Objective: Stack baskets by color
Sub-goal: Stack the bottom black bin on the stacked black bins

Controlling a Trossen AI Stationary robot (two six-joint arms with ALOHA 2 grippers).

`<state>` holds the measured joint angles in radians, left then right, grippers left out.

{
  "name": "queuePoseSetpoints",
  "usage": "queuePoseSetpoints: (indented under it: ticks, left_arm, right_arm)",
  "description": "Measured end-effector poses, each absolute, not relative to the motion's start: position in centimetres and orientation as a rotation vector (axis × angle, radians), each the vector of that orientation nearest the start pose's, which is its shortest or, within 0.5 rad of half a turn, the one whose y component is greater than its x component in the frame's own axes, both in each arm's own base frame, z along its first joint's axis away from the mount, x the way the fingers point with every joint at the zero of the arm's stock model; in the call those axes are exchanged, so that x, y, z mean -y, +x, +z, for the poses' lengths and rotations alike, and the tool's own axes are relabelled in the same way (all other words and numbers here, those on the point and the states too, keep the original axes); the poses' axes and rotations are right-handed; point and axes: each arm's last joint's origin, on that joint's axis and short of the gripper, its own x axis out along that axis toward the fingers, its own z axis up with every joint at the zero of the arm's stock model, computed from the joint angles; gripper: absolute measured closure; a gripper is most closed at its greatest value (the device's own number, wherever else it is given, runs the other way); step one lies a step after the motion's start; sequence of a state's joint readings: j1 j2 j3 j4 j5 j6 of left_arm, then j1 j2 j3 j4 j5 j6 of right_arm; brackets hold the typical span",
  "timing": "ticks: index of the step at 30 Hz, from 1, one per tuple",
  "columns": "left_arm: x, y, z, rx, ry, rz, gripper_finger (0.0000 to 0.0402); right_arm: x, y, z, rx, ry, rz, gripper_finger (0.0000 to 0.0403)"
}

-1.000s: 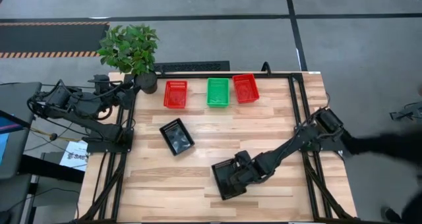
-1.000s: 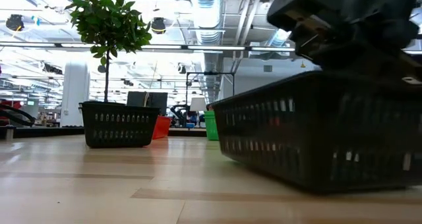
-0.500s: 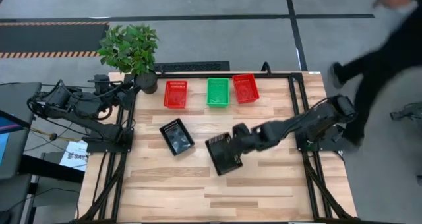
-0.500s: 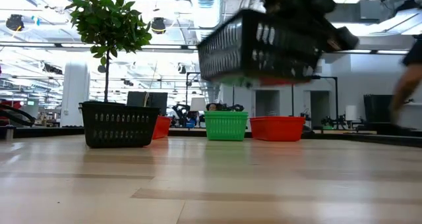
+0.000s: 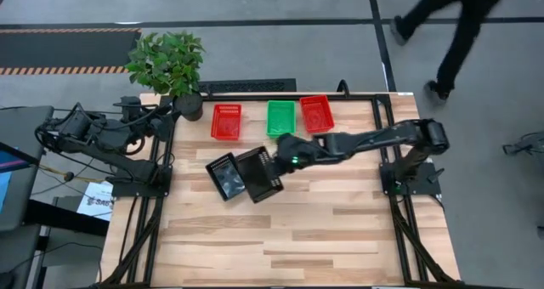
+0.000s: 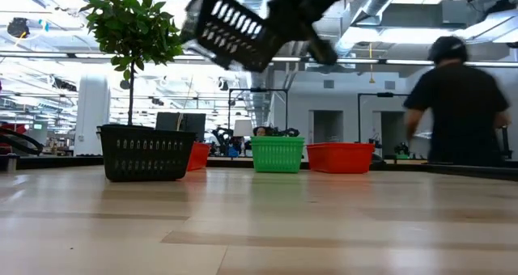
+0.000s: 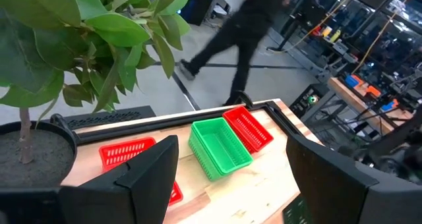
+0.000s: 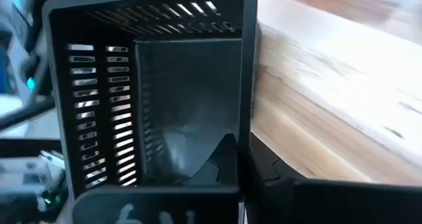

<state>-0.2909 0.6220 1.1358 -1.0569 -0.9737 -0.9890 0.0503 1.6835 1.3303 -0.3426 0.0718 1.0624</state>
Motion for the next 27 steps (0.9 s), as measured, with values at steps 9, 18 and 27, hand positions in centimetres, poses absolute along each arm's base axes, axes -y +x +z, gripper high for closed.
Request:
queuePoseSetpoints:
  ticks: [9, 18, 27]
  left_arm:
    - [-0.6, 6.5, 38.7, -0.073, -0.608, 0.814, 0.0132]
    - [-0.6, 6.5, 38.6, -0.075, -0.607, 0.814, 0.0132]
    - [-0.6, 6.5, 38.6, -0.075, -0.606, 0.815, 0.0132]
  right_arm:
    - [0.8, 44.6, 27.3, -0.635, 0.862, -0.271, 0.0390]
    - [3.1, 49.1, 25.2, -0.707, 0.779, -0.234, 0.0387]
    - [4.3, 50.0, 21.8, -0.828, 0.788, -0.247, 0.0390]
